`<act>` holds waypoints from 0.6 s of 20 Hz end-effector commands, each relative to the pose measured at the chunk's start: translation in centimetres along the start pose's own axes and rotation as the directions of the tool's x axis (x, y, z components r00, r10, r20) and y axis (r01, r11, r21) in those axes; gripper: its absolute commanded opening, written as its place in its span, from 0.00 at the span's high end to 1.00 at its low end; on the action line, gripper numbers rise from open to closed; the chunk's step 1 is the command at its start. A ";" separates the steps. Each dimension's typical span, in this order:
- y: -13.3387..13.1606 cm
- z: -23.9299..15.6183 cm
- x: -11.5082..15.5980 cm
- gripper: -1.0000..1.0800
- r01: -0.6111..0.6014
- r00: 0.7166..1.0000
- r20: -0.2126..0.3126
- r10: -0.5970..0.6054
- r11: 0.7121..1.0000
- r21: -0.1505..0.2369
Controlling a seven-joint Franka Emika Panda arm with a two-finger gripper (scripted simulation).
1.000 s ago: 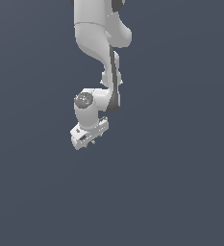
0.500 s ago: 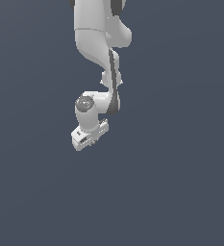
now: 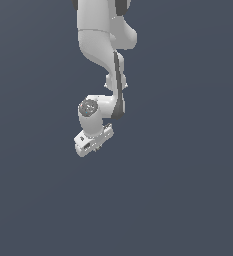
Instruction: Pick up the object and move it to a goal position.
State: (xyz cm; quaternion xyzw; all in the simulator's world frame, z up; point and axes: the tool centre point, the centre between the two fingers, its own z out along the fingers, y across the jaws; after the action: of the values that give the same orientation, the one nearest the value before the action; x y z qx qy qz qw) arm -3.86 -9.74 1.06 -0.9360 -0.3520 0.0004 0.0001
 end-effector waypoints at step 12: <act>-3.0 -6.9 5.2 1.00 0.001 1.000 0.000 -0.001 1.000 -0.001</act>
State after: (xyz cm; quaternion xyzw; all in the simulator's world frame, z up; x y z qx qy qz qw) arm -2.26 -5.16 6.70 -0.9360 -0.3520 0.0005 0.0000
